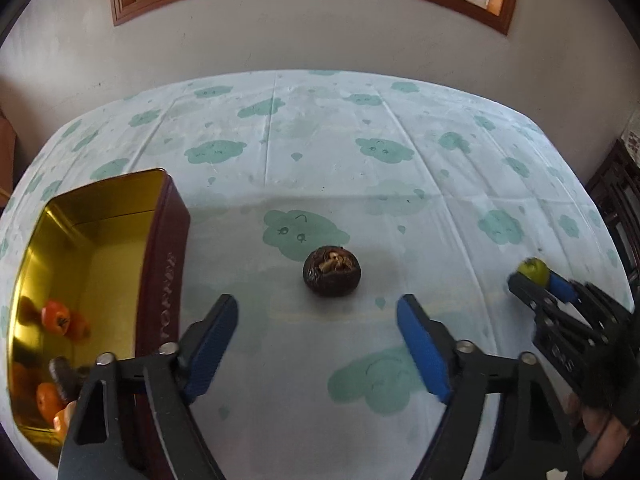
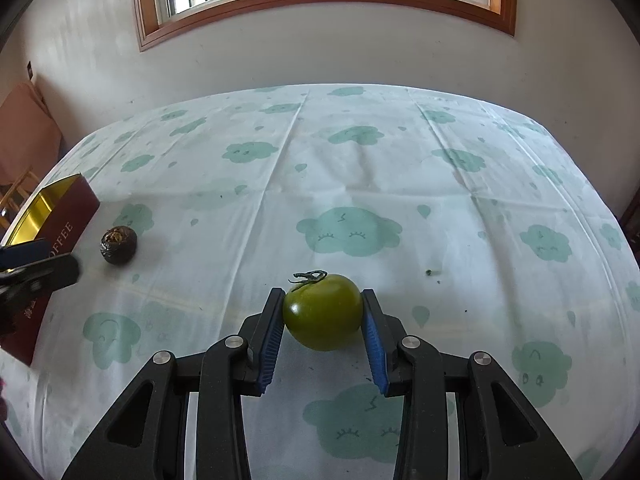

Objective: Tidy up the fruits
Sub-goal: 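Grasp the dark brown dried fruit with the left tool while the right tool holds the green tomato, then carry the dark brown fruit into the tin and open the left tool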

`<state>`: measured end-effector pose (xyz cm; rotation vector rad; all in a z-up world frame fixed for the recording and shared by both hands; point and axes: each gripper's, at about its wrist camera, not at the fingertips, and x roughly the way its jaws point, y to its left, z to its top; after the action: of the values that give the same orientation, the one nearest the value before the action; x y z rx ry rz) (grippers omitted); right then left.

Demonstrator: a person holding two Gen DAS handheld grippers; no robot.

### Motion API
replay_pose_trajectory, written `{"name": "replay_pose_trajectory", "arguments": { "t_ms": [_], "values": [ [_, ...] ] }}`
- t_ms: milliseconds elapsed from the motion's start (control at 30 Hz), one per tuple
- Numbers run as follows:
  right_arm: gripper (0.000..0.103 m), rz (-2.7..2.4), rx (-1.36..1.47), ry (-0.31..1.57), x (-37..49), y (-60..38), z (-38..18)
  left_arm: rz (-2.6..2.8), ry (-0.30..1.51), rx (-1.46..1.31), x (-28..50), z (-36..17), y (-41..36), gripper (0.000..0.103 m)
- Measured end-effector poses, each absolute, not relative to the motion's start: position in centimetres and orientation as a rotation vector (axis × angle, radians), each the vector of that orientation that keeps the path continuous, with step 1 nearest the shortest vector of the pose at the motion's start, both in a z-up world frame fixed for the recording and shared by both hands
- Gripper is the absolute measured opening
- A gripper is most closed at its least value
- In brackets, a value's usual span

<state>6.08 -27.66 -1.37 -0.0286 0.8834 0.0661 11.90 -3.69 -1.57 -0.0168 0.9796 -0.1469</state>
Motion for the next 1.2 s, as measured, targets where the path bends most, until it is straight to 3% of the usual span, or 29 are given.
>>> {"name": "replay_pose_trajectory", "arguments": {
  "t_ms": [200, 567, 1200],
  "values": [
    [0.039, 0.074, -0.021, 0.888, 6.1, -27.7, -1.5, -0.152, 1.0, 0.0, 13.7, -2.9, -4.8, 0.065],
    [0.039, 0.083, -0.021, 0.905, 6.4, -27.4, -1.8, -0.154, 1.016, -0.013, 14.9, -4.2, -4.8, 0.034],
    [0.039, 0.073, -0.045, 0.907, 6.4, -27.1, -1.9, -0.16, 1.031, -0.007, 10.6, -3.8, -4.2, 0.033]
  ]
}}
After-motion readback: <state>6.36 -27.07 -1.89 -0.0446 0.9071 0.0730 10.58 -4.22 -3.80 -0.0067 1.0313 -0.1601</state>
